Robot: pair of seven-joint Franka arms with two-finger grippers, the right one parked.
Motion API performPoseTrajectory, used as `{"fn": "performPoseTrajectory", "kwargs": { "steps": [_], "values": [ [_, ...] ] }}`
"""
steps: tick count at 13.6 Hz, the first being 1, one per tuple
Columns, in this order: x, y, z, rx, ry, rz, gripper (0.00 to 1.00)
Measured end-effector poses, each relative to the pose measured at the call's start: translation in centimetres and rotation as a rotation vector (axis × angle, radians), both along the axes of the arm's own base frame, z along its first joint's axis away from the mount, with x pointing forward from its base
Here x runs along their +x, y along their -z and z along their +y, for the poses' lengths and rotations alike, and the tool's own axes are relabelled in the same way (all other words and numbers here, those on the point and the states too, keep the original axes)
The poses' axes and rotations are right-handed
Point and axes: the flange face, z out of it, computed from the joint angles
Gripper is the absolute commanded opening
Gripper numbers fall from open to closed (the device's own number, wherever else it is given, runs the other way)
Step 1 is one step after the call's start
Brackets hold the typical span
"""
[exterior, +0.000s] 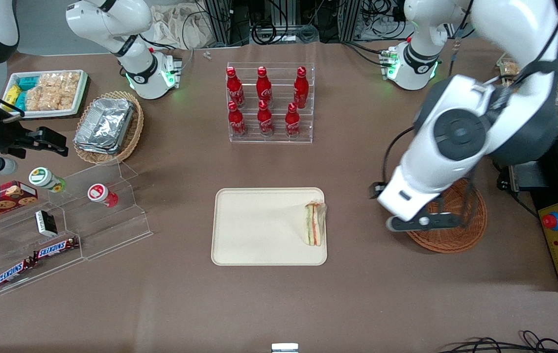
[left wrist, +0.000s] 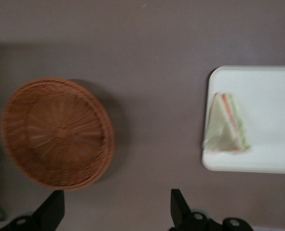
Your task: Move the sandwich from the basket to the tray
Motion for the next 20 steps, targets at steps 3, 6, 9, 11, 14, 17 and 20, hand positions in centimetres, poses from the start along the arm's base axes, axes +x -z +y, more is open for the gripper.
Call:
{"fn": "performPoseTrajectory", "kwargs": {
  "steps": [3, 6, 9, 11, 14, 17, 20],
  "values": [
    [-1.3, -3.7, 4.9, 0.046, -0.029, 0.018, 0.99],
    [-1.8, -5.1, 7.6, 0.066, -0.065, 0.024, 0.99],
    [-1.7, -5.1, 8.8, 0.069, -0.081, 0.029, 1.0],
    [-1.8, -5.4, 9.8, 0.073, -0.098, 0.033, 1.0],
    [-1.5, -5.8, 12.5, 0.056, -0.11, 0.045, 1.0],
    [-1.7, -6.9, 16.5, 0.012, -0.112, 0.055, 1.0],
    [-2.7, -8.1, 20.1, 0.004, -0.102, 0.057, 1.0]
  ]
}}
